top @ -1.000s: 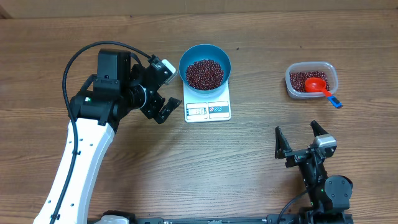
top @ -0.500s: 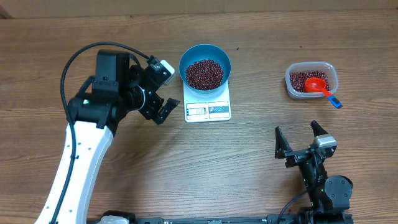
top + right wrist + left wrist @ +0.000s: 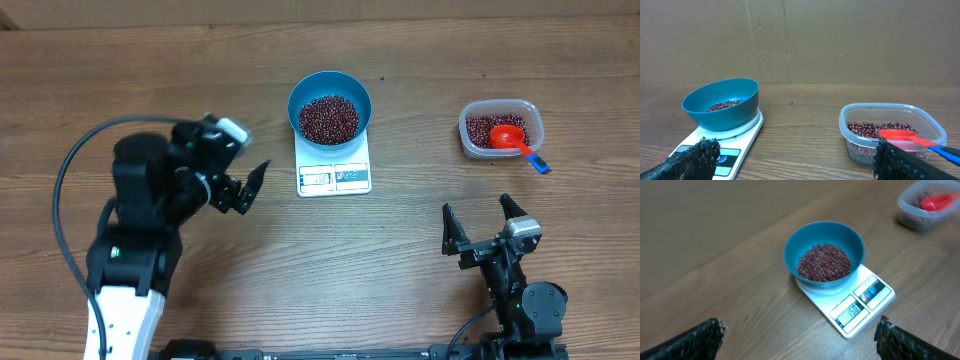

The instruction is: Scoop item into bowl and weigh 150g on scale

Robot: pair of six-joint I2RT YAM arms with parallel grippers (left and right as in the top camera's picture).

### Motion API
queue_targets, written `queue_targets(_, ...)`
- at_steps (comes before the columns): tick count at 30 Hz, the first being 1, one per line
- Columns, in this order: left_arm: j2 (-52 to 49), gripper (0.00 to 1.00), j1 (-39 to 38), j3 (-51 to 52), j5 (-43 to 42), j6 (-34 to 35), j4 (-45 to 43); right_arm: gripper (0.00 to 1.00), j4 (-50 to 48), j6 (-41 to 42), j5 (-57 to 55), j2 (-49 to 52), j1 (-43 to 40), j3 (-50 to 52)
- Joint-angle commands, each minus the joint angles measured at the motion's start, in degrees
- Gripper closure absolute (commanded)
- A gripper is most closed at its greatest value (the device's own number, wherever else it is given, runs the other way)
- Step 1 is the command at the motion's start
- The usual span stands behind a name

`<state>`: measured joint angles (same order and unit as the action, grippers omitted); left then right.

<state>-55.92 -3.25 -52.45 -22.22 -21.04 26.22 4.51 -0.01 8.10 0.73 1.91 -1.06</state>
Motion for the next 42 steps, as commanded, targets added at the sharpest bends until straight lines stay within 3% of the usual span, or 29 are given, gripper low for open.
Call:
queue_targets(1, 5.3, 0.0, 2.6, 6.1, 0.0, 8.7, -4.8, 0.0, -0.3, 0.4, -0.6, -0.6, -0.2, 0.6)
queue_targets(8, 18.8, 0.0, 4.1, 22.0, 2.9, 9.5, -21.3, 0.0, -0.3, 0.4, -0.6, -0.6, -0.2, 0.6)
queue_targets(15, 32.2, 0.0, 4.1, 36.3, 8.4, 8.9, -29.4, 0.0, -0.3, 0.4, -0.6, -0.6, -0.2, 0.6)
queue_targets(28, 47.8, 0.01, 4.1, 50.0, 9.6, 1.7, -29.5, 0.0, -0.3, 0.4, -0.6, -0.6, -0.2, 0.6)
queue_targets(37, 56.0, 0.0, 4.1, 52.2, 10.8, 0.6, -23.1, 0.0, -0.3, 0.4, -0.5, -0.6, -0.2, 0.6)
queue_targets(42, 55.7, 0.0, 4.1, 52.2, 11.1, 0.3, -22.8, 0.0, -0.3, 0.4, -0.6, -0.6, -0.2, 0.6)
